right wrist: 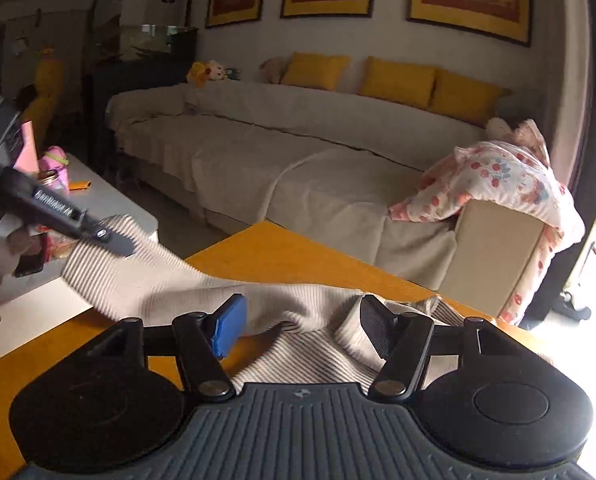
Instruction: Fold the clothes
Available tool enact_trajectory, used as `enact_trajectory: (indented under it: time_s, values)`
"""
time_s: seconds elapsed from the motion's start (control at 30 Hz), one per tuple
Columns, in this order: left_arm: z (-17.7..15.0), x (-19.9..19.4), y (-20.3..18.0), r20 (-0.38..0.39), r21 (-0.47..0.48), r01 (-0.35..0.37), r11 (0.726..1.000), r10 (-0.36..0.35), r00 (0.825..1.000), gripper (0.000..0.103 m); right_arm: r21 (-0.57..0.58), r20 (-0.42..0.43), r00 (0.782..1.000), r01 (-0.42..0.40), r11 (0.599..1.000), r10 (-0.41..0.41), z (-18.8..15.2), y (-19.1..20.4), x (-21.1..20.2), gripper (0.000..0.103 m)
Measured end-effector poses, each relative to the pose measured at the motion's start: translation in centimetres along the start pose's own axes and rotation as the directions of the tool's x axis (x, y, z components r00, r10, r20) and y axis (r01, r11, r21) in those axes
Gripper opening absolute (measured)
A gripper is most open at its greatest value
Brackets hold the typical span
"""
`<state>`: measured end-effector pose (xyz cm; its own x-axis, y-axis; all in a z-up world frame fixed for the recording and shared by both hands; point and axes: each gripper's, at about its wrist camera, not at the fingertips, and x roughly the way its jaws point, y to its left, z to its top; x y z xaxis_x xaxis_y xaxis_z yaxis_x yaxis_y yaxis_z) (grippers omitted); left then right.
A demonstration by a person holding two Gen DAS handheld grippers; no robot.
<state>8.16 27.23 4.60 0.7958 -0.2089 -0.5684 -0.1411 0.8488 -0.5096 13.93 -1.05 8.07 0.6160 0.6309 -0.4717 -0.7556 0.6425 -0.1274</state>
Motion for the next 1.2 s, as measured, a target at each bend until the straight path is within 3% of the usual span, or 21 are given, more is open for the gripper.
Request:
enact_trajectory:
  time_s: [0.17,0.33,0.4,0.43,0.47,0.6,0.73,0.8,0.93,1.1,1.2]
  values:
    - [2.2,0.7,-5.3,-0.01,0.018,0.165,0.986,-0.165,0.986,0.018,-0.122,0.095,0.992,-0.07,0.99,0.082,-1.2,6.7,0.4,0.064]
    - [3.2,2.6,-10.6,-0.034,0.076,0.243,0.967,-0.241,0.97,0.018,-0.061,0.19,0.982,0.031,0.998,-0.019,-0.4,7.3,1.6,0.062]
    - [3.3,3.5,-12.1,-0.05,0.097,0.271,0.958,-0.268,0.962,0.02,-0.015,0.213,0.975,0.071,0.997,-0.066,0.2,6.2,2.0,0.037]
    - [3.4,3.8,-12.7,-0.058,0.106,0.288,0.952,-0.283,0.957,0.026,0.027,0.205,0.975,0.084,0.996,-0.088,0.5,4.8,2.2,0.015]
    - [3.4,4.0,-13.3,-0.054,0.119,0.297,0.948,-0.292,0.955,0.03,0.077,0.192,0.975,0.095,0.993,-0.108,0.8,3.1,2.3,0.01]
    - [3.9,4.1,-14.9,0.018,0.198,0.285,0.938,-0.294,0.956,0.072,0.245,0.149,0.972,0.143,0.959,-0.182,1.7,-4.0,2.0,0.008]
    - [2.5,5.8,-16.2,0.02,0.32,0.208,0.924,-0.226,0.974,0.087,0.334,0.132,0.967,0.165,0.928,-0.22,2.6,-10.4,1.2,0.008]
    - [1.0,7.4,-16.9,-0.024,0.376,0.184,0.908,-0.189,0.982,0.09,0.35,0.132,0.962,0.18,0.919,-0.238,3.3,-13.4,1.0,0.008]
    - [-2.2,11.7,-17.6,-0.055,0.504,0.064,0.861,-0.042,0.998,0.091,0.373,0.097,0.967,0.183,0.91,-0.235,3.8,-18.7,1.4,0.008]
    - [-3.5,15.4,-16.2,-0.023,0.566,-0.108,0.817,0.147,0.989,0.089,0.412,-0.004,0.967,0.234,0.881,-0.255,0.3,-22.2,1.3,0.008]
    - [-3.1,15.4,-14.9,-0.03,0.556,-0.126,0.822,0.171,0.985,0.092,0.438,-0.094,0.963,0.267,0.859,-0.252,-3.7,-23.1,2.2,0.008]
